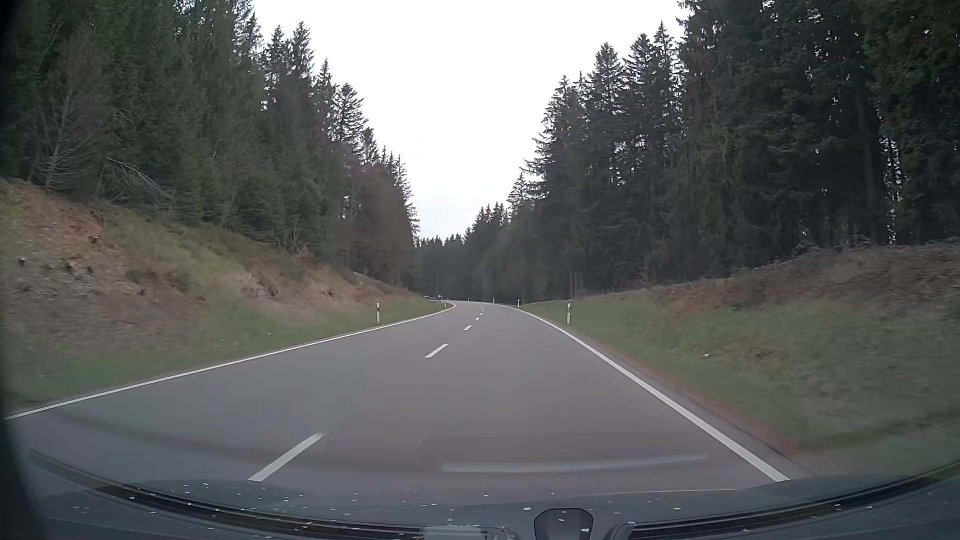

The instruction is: Follow the waypoints while adhering to traffic rules and regulations

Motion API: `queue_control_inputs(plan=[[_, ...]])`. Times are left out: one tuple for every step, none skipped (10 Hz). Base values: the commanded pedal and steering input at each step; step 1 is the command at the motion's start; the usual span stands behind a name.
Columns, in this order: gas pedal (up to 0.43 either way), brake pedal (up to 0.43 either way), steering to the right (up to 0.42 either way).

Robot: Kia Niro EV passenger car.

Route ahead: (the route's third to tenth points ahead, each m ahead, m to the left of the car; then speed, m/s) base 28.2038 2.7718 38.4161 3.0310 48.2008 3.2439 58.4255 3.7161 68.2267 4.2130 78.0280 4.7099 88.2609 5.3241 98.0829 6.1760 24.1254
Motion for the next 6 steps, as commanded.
queue_control_inputs(plan=[[0.319, 0.0, -0.004], [0.319, 0.0, -0.005], [0.319, 0.0, -0.004], [0.311, 0.0, -0.004], [0.311, 0.0, -0.004], [0.311, 0.0, -0.005]])
